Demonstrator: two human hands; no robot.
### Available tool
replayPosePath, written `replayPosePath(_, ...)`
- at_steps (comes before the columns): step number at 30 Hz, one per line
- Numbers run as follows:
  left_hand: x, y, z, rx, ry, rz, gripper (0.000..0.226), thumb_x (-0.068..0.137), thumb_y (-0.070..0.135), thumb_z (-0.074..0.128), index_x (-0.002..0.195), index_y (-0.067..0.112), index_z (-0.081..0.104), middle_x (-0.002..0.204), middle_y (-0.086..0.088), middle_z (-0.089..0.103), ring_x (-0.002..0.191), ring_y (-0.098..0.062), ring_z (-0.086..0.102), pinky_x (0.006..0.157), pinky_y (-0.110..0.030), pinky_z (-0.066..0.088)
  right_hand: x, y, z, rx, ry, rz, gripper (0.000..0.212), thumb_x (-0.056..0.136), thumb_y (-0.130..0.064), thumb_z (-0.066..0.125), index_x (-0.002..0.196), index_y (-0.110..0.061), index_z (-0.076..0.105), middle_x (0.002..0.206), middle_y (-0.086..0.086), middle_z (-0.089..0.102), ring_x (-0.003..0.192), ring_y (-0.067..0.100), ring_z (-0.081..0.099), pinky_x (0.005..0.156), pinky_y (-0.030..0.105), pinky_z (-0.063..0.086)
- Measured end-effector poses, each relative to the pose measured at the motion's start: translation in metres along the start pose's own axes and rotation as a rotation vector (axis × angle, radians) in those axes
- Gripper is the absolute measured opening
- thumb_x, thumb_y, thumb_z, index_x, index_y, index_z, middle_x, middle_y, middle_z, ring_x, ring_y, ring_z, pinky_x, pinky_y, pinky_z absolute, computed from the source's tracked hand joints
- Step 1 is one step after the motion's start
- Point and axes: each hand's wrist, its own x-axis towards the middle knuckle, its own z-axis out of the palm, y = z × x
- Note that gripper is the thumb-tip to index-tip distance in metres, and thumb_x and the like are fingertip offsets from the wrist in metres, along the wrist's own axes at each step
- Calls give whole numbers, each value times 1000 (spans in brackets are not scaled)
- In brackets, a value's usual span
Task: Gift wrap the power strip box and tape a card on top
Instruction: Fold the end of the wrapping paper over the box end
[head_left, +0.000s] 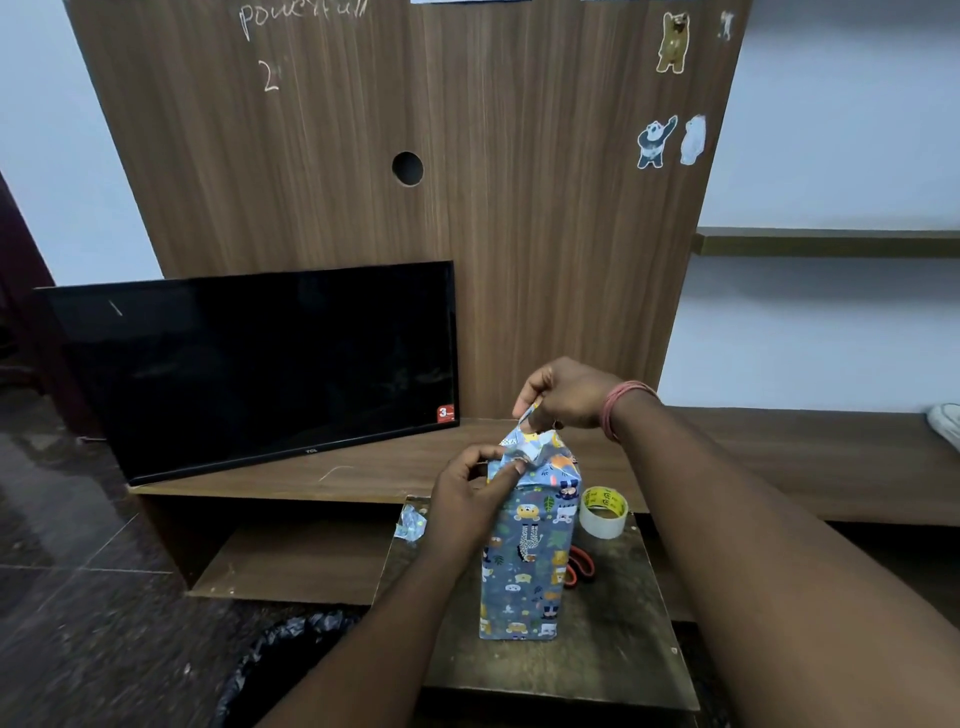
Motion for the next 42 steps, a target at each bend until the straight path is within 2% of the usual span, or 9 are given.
replayPosePath(6, 1, -4, -7, -12, 19, 1, 19, 87, 24, 80, 99, 14, 69, 100, -2, 76, 93, -26, 74, 76, -48, 60, -7, -1, -7, 49, -30, -77, 36, 85, 14, 54, 96, -10, 77, 79, 4, 69, 75, 15, 59, 68, 28, 49)
replayPosePath(14, 0, -7, -9, -2, -20, 19, 17, 89, 21, 78, 100, 16, 66, 101, -5, 75, 94, -27, 72, 74, -45, 59, -6, -20, -1, -72, -68, -86, 45, 77, 21, 53, 100, -12, 74, 97, 7, 76, 78, 14, 67, 63, 26, 56)
replayPosePath(20, -2, -5, -11, -49, -48, 38, 23, 90, 17, 77, 109, 13, 64, 105, -4, 75, 95, -18, 73, 73, -32, 59, -11, -17, 1, -224, -68, -121, 39, 81, 10, 68, 107, -19, 74, 96, -4, 71, 82, 8, 66, 75, 27, 57)
replayPosePath(24, -3, -6, -12, -40, -41, 57, 19, 91, 18, 76, 106, 16, 65, 105, -4, 74, 94, -14, 71, 70, -25, 56, -12, -11, 12, -149, 38, -149, 20, 87, 3, 67, 95, -13, 77, 75, -10, 70, 60, -5, 62, 63, 20, 51)
replayPosePath(28, -2, -8, -13, -30, -59, 52, 14, 92, 19, 75, 105, 17, 68, 107, -3, 75, 99, -20, 72, 78, -37, 59, -15, -3, 11, -36, 100, -175, 8, 87, -2, 73, 90, -8, 78, 65, -10, 70, 59, -6, 62, 61, 16, 48)
replayPosePath(32, -1, -8, -13, -130, -56, -32, 20, 91, 17, 75, 110, 11, 69, 102, -8, 77, 86, -16, 75, 67, -29, 60, -21, 6, 11, 104, 157, -129, 14, 84, 6, 72, 85, -6, 80, 78, 3, 77, 74, 8, 71, 69, 24, 58)
replayPosePath(36, 0, -8, -19, -150, -14, -38, 23, 90, 19, 77, 109, 7, 70, 102, -8, 77, 82, -13, 74, 64, -27, 59, -25, 16, 11, 486, 405, -64, 33, 84, 21, 43, 68, 4, 66, 95, 19, 76, 74, 24, 70, 66, 34, 58)
replayPosePath(39, 2, -11, -21, -63, -39, -16, 22, 88, 25, 79, 106, 15, 72, 106, -3, 77, 95, -18, 75, 76, -37, 63, -26, 7, 5, 344, 390, -93, 33, 87, 16, 47, 74, -6, 68, 83, 13, 74, 69, 20, 60, 60, 28, 50)
replayPosePath(42, 2, -12, -14, -49, -51, 4, 17, 88, 24, 80, 102, 19, 73, 105, -1, 77, 99, -20, 73, 82, -43, 62, -23, -10, 8, 191, 334, -48, 6, 88, -12, 70, 83, -13, 66, 76, 6, 69, 62, 13, 54, 56, 25, 43)
